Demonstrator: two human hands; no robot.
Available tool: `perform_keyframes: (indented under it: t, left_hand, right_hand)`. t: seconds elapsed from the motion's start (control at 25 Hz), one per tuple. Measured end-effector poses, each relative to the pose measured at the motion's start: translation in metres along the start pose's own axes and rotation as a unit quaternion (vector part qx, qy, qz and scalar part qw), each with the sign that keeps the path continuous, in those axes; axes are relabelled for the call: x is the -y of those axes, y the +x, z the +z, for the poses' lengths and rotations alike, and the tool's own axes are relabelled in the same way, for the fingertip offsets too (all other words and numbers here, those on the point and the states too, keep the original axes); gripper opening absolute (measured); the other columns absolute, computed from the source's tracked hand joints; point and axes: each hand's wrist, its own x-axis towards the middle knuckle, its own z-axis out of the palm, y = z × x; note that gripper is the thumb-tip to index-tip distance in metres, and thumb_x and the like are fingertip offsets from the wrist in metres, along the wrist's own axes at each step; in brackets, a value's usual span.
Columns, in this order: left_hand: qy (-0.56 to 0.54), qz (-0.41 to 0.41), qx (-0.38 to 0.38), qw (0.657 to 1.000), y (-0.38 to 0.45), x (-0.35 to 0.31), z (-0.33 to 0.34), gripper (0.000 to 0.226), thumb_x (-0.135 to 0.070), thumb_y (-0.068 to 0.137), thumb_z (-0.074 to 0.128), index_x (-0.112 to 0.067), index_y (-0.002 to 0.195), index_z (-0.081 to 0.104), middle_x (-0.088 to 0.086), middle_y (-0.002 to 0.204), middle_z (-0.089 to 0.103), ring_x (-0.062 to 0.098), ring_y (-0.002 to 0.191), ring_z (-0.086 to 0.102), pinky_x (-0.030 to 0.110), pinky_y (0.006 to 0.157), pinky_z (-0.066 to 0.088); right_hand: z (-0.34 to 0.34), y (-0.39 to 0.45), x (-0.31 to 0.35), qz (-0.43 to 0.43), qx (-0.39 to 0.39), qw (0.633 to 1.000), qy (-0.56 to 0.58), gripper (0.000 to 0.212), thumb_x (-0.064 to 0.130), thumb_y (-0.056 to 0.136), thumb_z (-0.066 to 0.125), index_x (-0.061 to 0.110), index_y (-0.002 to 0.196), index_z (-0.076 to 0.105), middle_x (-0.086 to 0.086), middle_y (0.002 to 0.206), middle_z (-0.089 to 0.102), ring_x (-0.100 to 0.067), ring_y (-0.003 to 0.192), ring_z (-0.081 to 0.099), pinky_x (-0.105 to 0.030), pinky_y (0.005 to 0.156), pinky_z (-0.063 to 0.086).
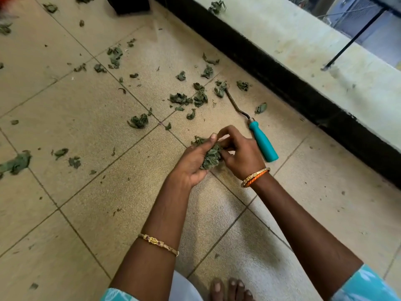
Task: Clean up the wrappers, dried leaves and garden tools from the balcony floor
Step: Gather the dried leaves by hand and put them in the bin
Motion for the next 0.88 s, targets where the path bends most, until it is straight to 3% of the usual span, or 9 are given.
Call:
perform_keyframes:
  t: [0.12, 0.2, 0.28, 0.4, 0.52, 0.6, 0.72, 0.8, 0.88]
  left_hand:
    - [0.020, 0.008, -0.035, 0.999, 0.002, -0.005, 0.000, 0.012, -0.011, 0.090, 0.061, -0.003, 0.098, 0.066, 0.012, 0.091, 0.068, 0.016, 0.068, 0.070, 0.024, 0.055, 0.055]
    - [0.003, 0.017, -0.065, 0.998, 0.004, -0.010, -0.007, 0.007, -0.010, 0.088, 0.064, -0.005, 0.093, 0.064, 0.010, 0.086, 0.066, 0.015, 0.065, 0.067, 0.024, 0.056, 0.056]
    - [-0.016, 0.026, -0.079, 0.996, 0.004, -0.017, -0.015, 0.006, -0.014, 0.087, 0.066, -0.010, 0.087, 0.063, 0.006, 0.079, 0.063, 0.013, 0.064, 0.063, 0.024, 0.059, 0.055]
    - [-0.011, 0.031, -0.099, 0.995, 0.006, -0.031, -0.021, 0.017, -0.025, 0.085, 0.070, -0.014, 0.079, 0.058, 0.000, 0.067, 0.058, 0.011, 0.058, 0.057, 0.024, 0.055, 0.052]
    - [0.011, 0.034, -0.129, 0.991, 0.011, -0.042, -0.020, 0.029, -0.038, 0.084, 0.069, -0.018, 0.072, 0.051, -0.003, 0.059, 0.053, 0.010, 0.050, 0.050, 0.023, 0.053, 0.045]
    - [0.018, 0.040, -0.125, 0.991, 0.014, -0.047, -0.020, 0.037, -0.048, 0.084, 0.063, -0.020, 0.064, 0.050, -0.005, 0.055, 0.050, 0.011, 0.047, 0.047, 0.022, 0.053, 0.040]
    - [-0.004, 0.016, -0.083, 0.996, 0.016, -0.050, -0.024, 0.036, -0.044, 0.090, 0.050, -0.017, 0.068, 0.054, -0.006, 0.052, 0.045, 0.010, 0.043, 0.042, 0.017, 0.046, 0.034]
    - [0.019, -0.005, -0.079, 0.997, 0.018, -0.049, -0.027, 0.026, -0.033, 0.094, 0.047, -0.014, 0.082, 0.059, -0.007, 0.051, 0.045, 0.008, 0.041, 0.042, 0.014, 0.043, 0.034]
    - [0.027, -0.014, -0.090, 0.996, 0.021, -0.048, -0.027, 0.024, -0.030, 0.095, 0.047, -0.013, 0.083, 0.059, -0.007, 0.051, 0.047, 0.008, 0.041, 0.044, 0.015, 0.043, 0.036]
  right_hand:
    - [-0.007, 0.010, -0.002, 0.045, 0.040, 0.998, 0.009, 0.026, 0.000, 0.083, 0.054, 0.016, 0.103, 0.058, 0.000, 0.103, 0.058, -0.014, 0.097, 0.051, -0.024, 0.076, 0.046]
    - [-0.015, 0.024, -0.008, 0.095, -0.002, 0.993, 0.076, 0.029, -0.004, 0.082, 0.050, 0.017, 0.095, 0.064, -0.002, 0.108, 0.053, -0.012, 0.099, 0.050, -0.017, 0.075, 0.046]
    - [-0.020, 0.044, -0.017, 0.124, -0.047, 0.988, 0.081, 0.030, -0.002, 0.083, 0.051, 0.016, 0.102, 0.065, -0.006, 0.117, 0.053, -0.013, 0.106, 0.050, -0.021, 0.083, 0.048]
    - [-0.013, 0.089, -0.025, 0.093, -0.014, 0.995, -0.030, 0.043, 0.007, 0.086, 0.055, 0.014, 0.128, 0.052, -0.007, 0.133, 0.045, -0.019, 0.124, 0.042, -0.033, 0.105, 0.038]
    - [0.001, 0.136, -0.028, 0.052, 0.035, 0.984, -0.166, 0.059, 0.013, 0.089, 0.057, 0.016, 0.143, 0.033, -0.011, 0.149, 0.027, -0.027, 0.137, 0.026, -0.037, 0.111, 0.026]
    - [0.004, 0.160, -0.035, 0.045, 0.082, 0.973, -0.211, 0.056, 0.013, 0.094, 0.047, 0.017, 0.147, 0.027, -0.013, 0.154, 0.018, -0.031, 0.140, 0.020, -0.036, 0.112, 0.023]
    - [0.005, 0.172, -0.042, 0.001, 0.073, 0.964, -0.255, 0.036, 0.005, 0.095, 0.043, 0.004, 0.131, 0.051, -0.016, 0.140, 0.044, -0.030, 0.128, 0.043, -0.030, 0.104, 0.035]
    - [0.005, 0.170, -0.042, -0.023, 0.004, 0.958, -0.286, 0.019, -0.005, 0.087, 0.048, -0.003, 0.096, 0.064, -0.017, 0.106, 0.062, -0.028, 0.097, 0.060, -0.034, 0.082, 0.049]
    - [0.005, 0.169, -0.043, -0.012, -0.033, 0.964, -0.265, 0.017, -0.011, 0.081, 0.049, -0.002, 0.079, 0.063, -0.014, 0.085, 0.063, -0.025, 0.078, 0.060, -0.033, 0.069, 0.050]
